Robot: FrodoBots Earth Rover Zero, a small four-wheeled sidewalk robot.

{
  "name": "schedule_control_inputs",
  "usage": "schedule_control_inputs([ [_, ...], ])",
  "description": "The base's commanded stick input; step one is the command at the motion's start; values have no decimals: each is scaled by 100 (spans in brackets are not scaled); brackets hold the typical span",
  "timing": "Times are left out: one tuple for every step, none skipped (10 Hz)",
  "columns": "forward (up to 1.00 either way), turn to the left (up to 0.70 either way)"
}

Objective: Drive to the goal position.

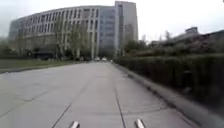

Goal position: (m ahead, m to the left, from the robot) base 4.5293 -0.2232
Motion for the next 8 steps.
schedule_control_inputs([
  [100,6],
  [100,6],
  [100,6],
  [100,6],
  [100,6],
  [100,6],
  [100,6],
  [100,-2],
])
